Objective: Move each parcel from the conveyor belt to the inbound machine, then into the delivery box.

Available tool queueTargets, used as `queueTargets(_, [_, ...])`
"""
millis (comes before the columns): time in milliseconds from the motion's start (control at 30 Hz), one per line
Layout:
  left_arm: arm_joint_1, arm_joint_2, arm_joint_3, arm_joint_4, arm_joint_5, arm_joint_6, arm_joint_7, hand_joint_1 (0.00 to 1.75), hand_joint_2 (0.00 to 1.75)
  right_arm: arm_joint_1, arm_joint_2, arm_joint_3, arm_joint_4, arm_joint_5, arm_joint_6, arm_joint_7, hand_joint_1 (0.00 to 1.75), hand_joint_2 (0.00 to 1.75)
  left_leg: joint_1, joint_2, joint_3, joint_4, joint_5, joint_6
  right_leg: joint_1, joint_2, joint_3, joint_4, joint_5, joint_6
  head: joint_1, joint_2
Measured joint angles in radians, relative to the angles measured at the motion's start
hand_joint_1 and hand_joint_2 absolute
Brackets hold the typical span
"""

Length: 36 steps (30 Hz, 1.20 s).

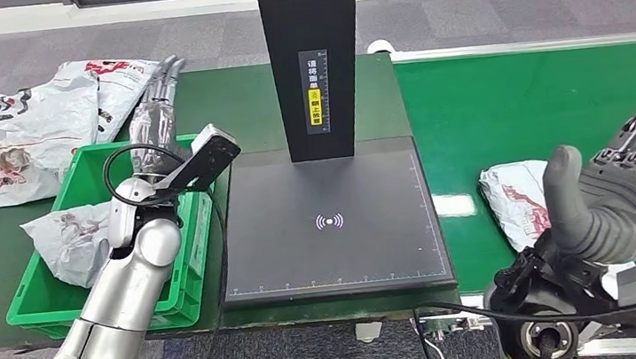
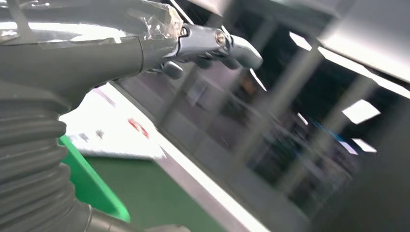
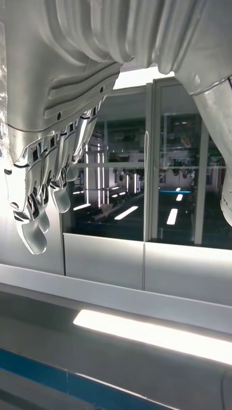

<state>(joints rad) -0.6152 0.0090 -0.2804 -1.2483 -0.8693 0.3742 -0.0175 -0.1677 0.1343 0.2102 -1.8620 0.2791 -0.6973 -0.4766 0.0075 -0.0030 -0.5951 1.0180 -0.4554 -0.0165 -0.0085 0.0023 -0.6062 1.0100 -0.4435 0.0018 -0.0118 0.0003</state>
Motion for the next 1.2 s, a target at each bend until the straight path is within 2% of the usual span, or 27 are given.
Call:
queueTargets(67, [0.000, 0.020, 0.001, 0.002, -0.015, 0.033, 0.013, 0.00, 1.75, 0.004, 0.000, -0.004, 0.000, 0.005, 0.000, 0.004, 0.00, 1.75, 0.000, 0.000, 0.000, 0.000, 0.000, 0.000, 0.000, 0.000, 0.000, 0.000, 0.000, 0.000, 0.000, 0.000])
queueTargets(167, [0.000, 0.047, 0.006, 0.008, -0.004, 0.033, -0.007, 0.00, 1.75, 0.012, 0.000, -0.014, 0.000, 0.011, 0.000, 0.009, 0.00, 1.75, 0.001, 0.000, 0.000, 0.000, 0.000, 0.000, 0.000, 0.000, 0.000, 0.000, 0.000, 0.000, 0.000, 0.000])
queueTargets(333, [0.000, 0.056, 0.009, 0.018, 0.010, 0.017, -0.022, 0.00, 1.75, 0.015, 0.000, -0.027, 0.000, 0.018, 0.000, 0.013, 0.00, 1.75, 0.001, -0.002, 0.000, 0.000, 0.000, 0.000, 0.000, -0.002, 0.000, 0.000, 0.000, 0.000, 0.000, 0.000])
queueTargets(467, [0.006, 0.049, 0.009, 0.015, 0.168, -0.070, -0.097, 0.00, 1.75, 0.016, 0.000, -0.034, 0.002, 0.030, 0.013, 0.034, 0.00, 1.75, 0.001, -0.001, 0.000, 0.000, 0.000, 0.000, -0.001, -0.001, 0.000, 0.000, 0.000, 0.000, 0.000, 0.000])
queueTargets(600, [0.057, 0.016, 0.009, -0.015, 0.417, -0.130, -0.206, 0.00, 1.75, 0.013, 0.000, -0.052, 0.054, 0.073, 0.073, 0.121, 0.00, 1.75, 0.001, -0.001, 0.000, 0.000, 0.000, 0.000, -0.002, -0.001, 0.000, 0.000, 0.000, 0.000, 0.000, 0.000])
queueTargets(700, [0.125, -0.032, 0.002, -0.050, 0.582, -0.145, -0.276, 0.00, 1.75, 0.003, 0.000, -0.074, 0.154, 0.132, 0.119, 0.186, 0.00, 1.75, 0.001, -0.001, 0.000, 0.000, -0.001, 0.001, -0.002, -0.001, 0.000, 0.000, 0.000, 0.000, 0.000, 0.000])
queueTargets(800, [0.184, -0.081, -0.025, -0.074, 0.708, -0.163, -0.311, 0.00, 1.75, -0.001, 0.000, -0.097, 0.264, 0.192, 0.114, 0.228, 0.00, 1.75, 0.000, -0.002, 0.000, 0.000, -0.001, 0.001, -0.002, -0.002, 0.000, -0.001, 0.000, 0.000, 0.000, 0.000])
queueTargets(1000, [0.246, -0.147, -0.091, -0.082, 0.814, -0.197, -0.320, 0.00, 1.75, 0.034, -0.003, -0.148, 0.407, 0.264, 0.068, 0.275, 0.00, 1.75, 0.000, -0.002, -0.001, 0.000, -0.001, 0.001, -0.002, -0.003, 0.000, -0.001, 0.000, 0.001, 0.000, 0.000])
queueTargets(1200, [0.256, -0.170, -0.117, -0.081, 0.837, -0.209, -0.320, 0.00, 1.75, 0.052, -0.006, -0.182, 0.471, 0.316, 0.065, 0.331, 0.00, 1.75, 0.000, -0.001, -0.001, 0.000, -0.002, 0.001, -0.001, -0.001, -0.001, -0.001, -0.001, 0.000, 0.000, 0.000])
